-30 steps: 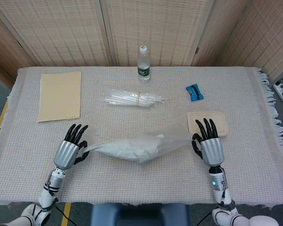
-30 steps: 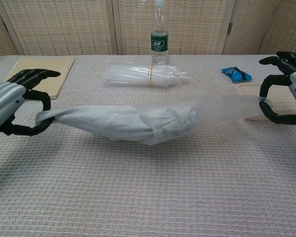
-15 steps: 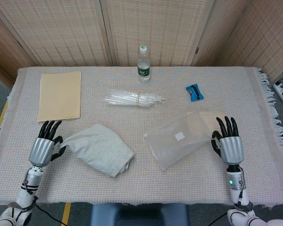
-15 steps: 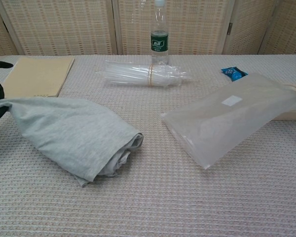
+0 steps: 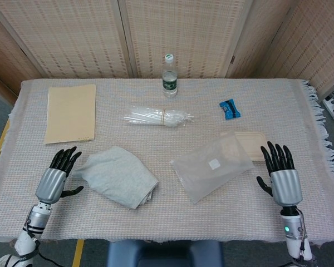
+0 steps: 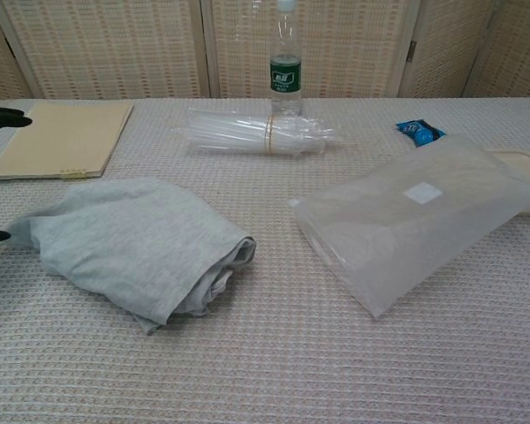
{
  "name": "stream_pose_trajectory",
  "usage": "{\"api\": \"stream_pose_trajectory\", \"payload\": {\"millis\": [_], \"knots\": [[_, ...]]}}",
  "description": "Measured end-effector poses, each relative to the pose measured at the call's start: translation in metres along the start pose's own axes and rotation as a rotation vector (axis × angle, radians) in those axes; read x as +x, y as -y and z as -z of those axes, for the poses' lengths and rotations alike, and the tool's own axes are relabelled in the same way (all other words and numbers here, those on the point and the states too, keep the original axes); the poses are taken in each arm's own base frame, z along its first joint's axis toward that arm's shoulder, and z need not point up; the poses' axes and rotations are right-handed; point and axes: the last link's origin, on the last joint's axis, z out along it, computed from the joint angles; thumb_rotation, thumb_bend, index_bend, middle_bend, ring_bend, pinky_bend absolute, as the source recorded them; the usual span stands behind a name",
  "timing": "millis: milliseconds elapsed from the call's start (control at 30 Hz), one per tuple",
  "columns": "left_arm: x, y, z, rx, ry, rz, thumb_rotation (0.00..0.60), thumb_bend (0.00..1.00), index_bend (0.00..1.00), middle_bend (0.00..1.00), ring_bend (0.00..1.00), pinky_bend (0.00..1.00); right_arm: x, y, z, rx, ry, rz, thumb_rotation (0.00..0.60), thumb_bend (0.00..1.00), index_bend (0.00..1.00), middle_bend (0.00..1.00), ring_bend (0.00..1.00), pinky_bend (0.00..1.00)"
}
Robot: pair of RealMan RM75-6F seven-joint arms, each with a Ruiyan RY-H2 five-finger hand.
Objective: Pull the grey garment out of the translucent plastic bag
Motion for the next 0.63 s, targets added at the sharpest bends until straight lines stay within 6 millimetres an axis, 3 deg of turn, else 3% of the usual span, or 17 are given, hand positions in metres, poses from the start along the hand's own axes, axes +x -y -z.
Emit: {"api": "stream_pose_trajectory", "payload": {"millis": [167, 333, 633], "knots": [[0.036, 0.010, 0.029, 0.106, 0.110, -0.048, 0.600, 0.13, 0.13, 0.00, 0.00, 0.00, 0.041, -0.010, 0.022, -0.033, 0.057, 0.071, 0.600, 0.15, 0.00, 0.00, 0.00, 0.00], [0.062, 0.033, 0.082, 0.250, 0.155, -0.131, 0.600, 0.13, 0.16, 0.00, 0.00, 0.00, 0.052, -0.030, 0.038, -0.074, 0.127, 0.129, 0.600, 0.15, 0.00, 0.00, 0.00, 0.00], [0.082, 0.042, 0.094, 0.210, -0.020, -0.205, 0.600, 0.13, 0.17, 0.00, 0.00, 0.00, 0.056, -0.044, 0.030, -0.128, 0.173, 0.096, 0.600, 0.15, 0.00, 0.00, 0.00, 0.00]]}}
